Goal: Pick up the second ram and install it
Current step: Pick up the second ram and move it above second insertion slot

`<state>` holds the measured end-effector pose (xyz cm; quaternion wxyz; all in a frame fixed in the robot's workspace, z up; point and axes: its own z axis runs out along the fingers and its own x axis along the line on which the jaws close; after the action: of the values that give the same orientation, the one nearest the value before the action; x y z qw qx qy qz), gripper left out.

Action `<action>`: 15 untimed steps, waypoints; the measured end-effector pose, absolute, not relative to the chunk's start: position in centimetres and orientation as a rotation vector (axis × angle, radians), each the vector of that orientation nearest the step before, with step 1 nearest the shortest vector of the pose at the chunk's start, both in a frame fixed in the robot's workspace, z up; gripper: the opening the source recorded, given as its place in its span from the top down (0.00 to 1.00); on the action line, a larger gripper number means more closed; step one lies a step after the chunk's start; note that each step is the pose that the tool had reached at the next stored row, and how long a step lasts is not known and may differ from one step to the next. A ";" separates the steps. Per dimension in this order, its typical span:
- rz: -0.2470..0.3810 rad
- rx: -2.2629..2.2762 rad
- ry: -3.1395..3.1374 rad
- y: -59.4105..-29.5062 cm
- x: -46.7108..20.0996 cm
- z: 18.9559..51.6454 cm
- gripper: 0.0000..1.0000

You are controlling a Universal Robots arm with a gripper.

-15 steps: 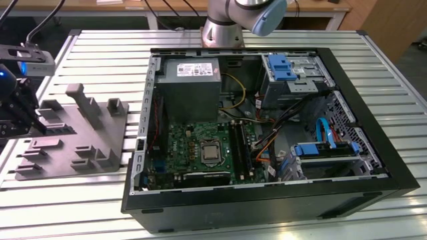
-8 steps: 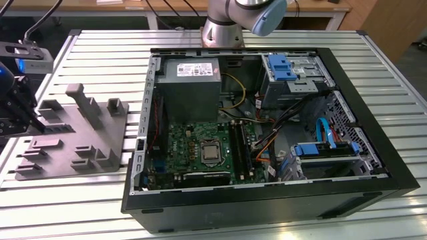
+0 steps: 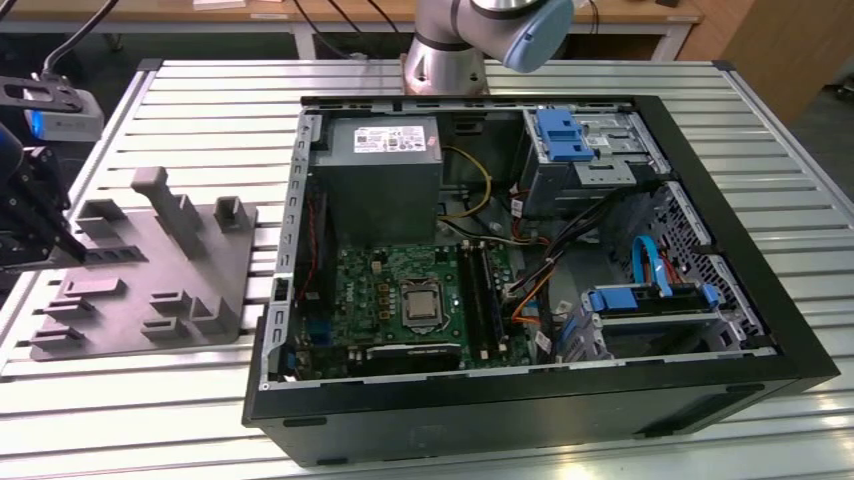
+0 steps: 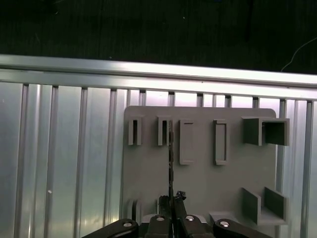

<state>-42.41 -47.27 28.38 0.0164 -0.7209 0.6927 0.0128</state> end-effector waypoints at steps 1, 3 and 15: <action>0.040 -2.241 2.154 -47.3 -42.4 28.5 0.86; 0.040 -2.241 2.154 -47.3 -42.4 28.7 0.86; 0.040 -2.241 2.154 -47.3 -42.4 29.9 0.86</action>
<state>-42.41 -47.27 29.90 0.0164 -0.7209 0.6927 0.0128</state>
